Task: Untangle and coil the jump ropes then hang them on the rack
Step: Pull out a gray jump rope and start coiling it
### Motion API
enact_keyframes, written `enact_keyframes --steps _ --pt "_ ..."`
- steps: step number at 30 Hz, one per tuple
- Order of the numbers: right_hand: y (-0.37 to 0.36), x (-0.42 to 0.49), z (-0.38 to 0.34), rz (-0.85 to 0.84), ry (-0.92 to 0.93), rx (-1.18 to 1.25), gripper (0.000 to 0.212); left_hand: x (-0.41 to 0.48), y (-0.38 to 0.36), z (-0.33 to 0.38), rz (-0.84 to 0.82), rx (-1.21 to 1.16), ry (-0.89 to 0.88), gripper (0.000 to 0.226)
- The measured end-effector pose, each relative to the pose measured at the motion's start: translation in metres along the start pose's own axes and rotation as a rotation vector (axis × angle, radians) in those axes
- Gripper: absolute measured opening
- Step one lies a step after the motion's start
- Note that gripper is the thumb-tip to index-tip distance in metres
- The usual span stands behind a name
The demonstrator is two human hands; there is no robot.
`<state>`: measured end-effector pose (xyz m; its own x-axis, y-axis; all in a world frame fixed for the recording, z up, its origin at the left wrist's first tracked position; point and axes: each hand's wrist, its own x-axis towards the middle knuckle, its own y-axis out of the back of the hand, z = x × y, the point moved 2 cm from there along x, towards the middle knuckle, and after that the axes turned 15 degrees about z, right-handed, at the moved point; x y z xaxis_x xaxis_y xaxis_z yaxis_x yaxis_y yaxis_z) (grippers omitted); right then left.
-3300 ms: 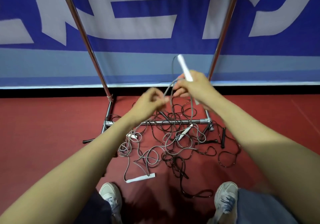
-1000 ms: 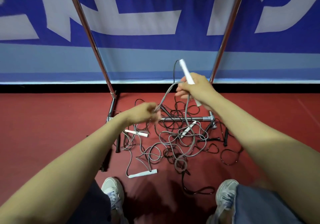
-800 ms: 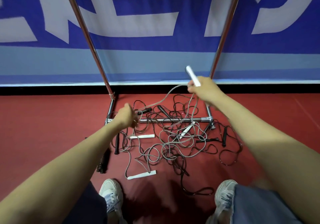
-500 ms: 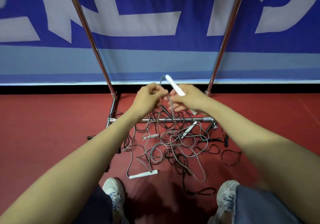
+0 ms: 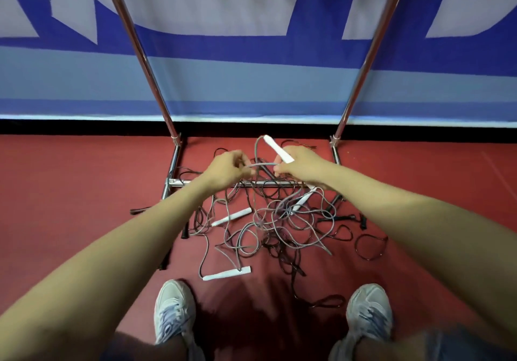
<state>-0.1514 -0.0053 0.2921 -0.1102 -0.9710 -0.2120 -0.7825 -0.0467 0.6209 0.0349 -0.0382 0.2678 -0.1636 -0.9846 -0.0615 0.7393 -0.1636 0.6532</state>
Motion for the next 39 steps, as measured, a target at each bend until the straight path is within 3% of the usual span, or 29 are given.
enact_keyframes --steps 3,4,6,9,11,13,15,17,20,23,26,33,35,39 --pt "-0.023 0.039 0.010 0.140 -0.026 -0.042 0.022 0.006 -0.023 -0.062 -0.132 0.433 -0.011 0.006" --pt "-0.033 0.051 0.019 0.176 -0.058 -0.048 0.023 0.007 -0.028 -0.086 -0.113 0.509 0.018 0.010" --pt "-0.058 0.071 0.047 0.218 -0.143 -0.055 0.012 0.013 -0.034 -0.130 0.080 0.509 0.088 0.012" --pt "-0.096 0.097 0.098 0.314 -0.319 0.049 0.011 0.023 -0.043 -0.163 0.456 0.296 0.107 0.009" --pt "-0.114 0.108 0.124 0.382 -0.382 0.046 0.011 0.030 -0.046 -0.171 0.649 0.128 0.229 0.015" --pt "-0.130 0.113 0.142 0.347 -0.390 -0.073 0.021 0.032 -0.062 -0.187 0.572 0.063 0.404 0.021" --pt "-0.148 0.113 0.157 0.275 -0.361 -0.124 0.025 0.019 -0.098 -0.212 0.267 0.141 0.585 0.025" --pt "-0.167 0.110 0.166 0.227 -0.330 -0.146 0.027 -0.001 -0.131 -0.233 0.125 0.106 0.818 0.033" --pt "-0.190 0.105 0.176 0.203 -0.299 -0.126 0.025 -0.016 -0.159 -0.258 0.279 -0.432 1.225 0.022" --pt "-0.199 0.102 0.183 0.214 -0.261 -0.091 0.022 -0.008 -0.168 -0.259 0.492 -0.761 1.373 0.020" --pt "-0.200 0.099 0.188 0.227 -0.246 -0.089 0.021 0.006 -0.174 -0.265 0.638 -0.831 1.418 0.030" --pt "-0.197 0.091 0.198 0.224 -0.194 -0.071 0.025 0.005 -0.168 -0.262 0.795 -0.796 1.460 0.024" --pt "-0.191 0.085 0.196 0.280 -0.171 -0.062 0.031 0.000 -0.160 -0.246 0.805 -0.641 1.335 0.020" --pt "-0.165 0.068 0.179 0.388 -0.147 -0.043 0.035 -0.004 -0.129 -0.204 0.760 -0.286 0.859 0.019"
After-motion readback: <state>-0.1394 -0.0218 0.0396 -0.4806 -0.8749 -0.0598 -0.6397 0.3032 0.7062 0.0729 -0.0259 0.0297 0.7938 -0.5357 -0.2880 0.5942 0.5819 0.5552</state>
